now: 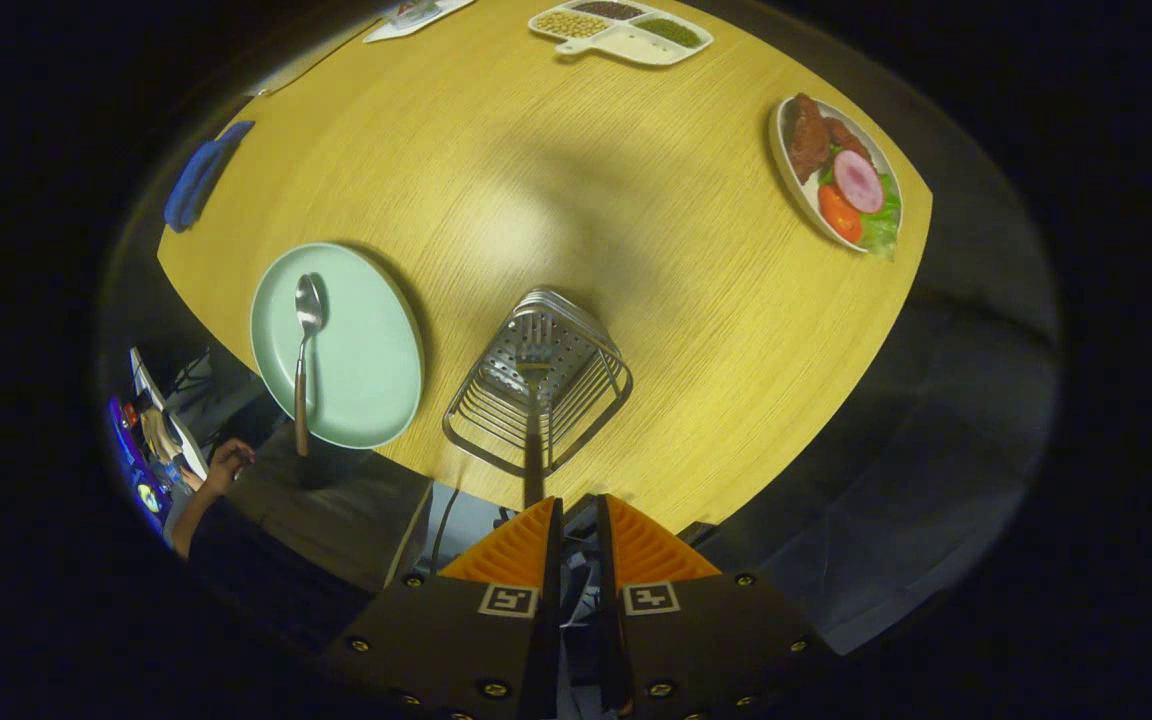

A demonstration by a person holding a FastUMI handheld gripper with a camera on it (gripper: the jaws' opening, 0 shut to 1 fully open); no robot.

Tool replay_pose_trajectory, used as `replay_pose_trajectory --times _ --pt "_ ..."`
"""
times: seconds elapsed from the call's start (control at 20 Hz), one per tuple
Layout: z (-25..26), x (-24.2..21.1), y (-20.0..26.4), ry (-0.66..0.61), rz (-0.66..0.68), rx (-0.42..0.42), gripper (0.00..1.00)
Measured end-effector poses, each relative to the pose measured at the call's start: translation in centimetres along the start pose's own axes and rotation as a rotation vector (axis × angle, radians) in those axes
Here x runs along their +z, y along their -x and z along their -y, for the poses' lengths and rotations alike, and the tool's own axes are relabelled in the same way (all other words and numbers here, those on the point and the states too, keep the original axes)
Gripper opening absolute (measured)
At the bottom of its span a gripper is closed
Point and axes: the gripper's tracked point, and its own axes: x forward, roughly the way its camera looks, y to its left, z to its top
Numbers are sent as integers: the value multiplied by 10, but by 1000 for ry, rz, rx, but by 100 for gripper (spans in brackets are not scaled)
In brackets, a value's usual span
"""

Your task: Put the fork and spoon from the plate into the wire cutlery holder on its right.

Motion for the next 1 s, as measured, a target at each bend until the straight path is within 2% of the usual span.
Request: replay_pose_trajectory --times 0.2,0.45,0.75,1.0 --pt "-27 1 25 -43 195 42 17" --pt "-94 -16 32 -49 321 159 17" --pt "-154 -25 -4 -84 348 264 17" --pt "-186 -29 -26 -94 340 304 17"
